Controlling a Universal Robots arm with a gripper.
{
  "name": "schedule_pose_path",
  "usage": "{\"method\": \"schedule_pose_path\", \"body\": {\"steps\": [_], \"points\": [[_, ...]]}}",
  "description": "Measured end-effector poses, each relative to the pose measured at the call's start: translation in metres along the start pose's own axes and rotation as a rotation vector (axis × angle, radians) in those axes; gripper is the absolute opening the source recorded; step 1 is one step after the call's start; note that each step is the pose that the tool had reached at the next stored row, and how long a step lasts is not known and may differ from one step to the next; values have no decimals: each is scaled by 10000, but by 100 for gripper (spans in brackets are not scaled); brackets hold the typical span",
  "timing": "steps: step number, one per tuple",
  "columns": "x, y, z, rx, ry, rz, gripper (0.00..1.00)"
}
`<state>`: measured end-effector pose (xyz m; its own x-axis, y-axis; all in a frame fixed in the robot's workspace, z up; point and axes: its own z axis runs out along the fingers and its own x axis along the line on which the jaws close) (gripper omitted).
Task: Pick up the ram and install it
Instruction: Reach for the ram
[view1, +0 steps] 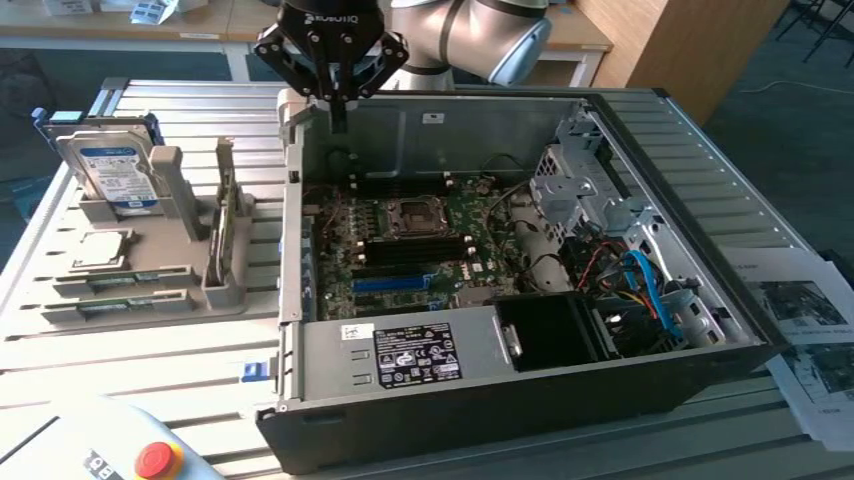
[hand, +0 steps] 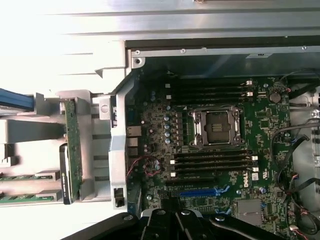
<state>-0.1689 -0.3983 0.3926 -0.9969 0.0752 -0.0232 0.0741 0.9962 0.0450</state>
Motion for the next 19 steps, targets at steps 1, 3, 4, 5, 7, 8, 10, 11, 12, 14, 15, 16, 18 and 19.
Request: {"method": "schedule_pose_path", "body": {"steps": [1, 3, 4, 5, 7, 8, 10, 11, 12, 14, 15, 16, 18, 19], "points": [[19, -1, 0, 1, 0, 0, 10], [55, -4, 0, 0, -1, 1, 10], [108, -8, 0, 0, -1, 1, 10], [126, -9, 0, 0, -1, 1, 10], [162, -12, 2, -1, -1, 0, 10], [180, -13, 2, 0, -1, 0, 10], [218, -16, 4, -1, -1, 0, 10], [236, -17, 5, 0, -1, 1, 10], [253, -19, 6, 0, -1, 1, 10], [287, -21, 7, 0, 0, 1, 10], [304, -23, 8, 0, -1, 2, 10], [321, -24, 9, 0, 0, 0, 10], [357, -27, 11, -1, -1, 0, 10], [376, -28, 13, -1, -1, 0, 10]]}}
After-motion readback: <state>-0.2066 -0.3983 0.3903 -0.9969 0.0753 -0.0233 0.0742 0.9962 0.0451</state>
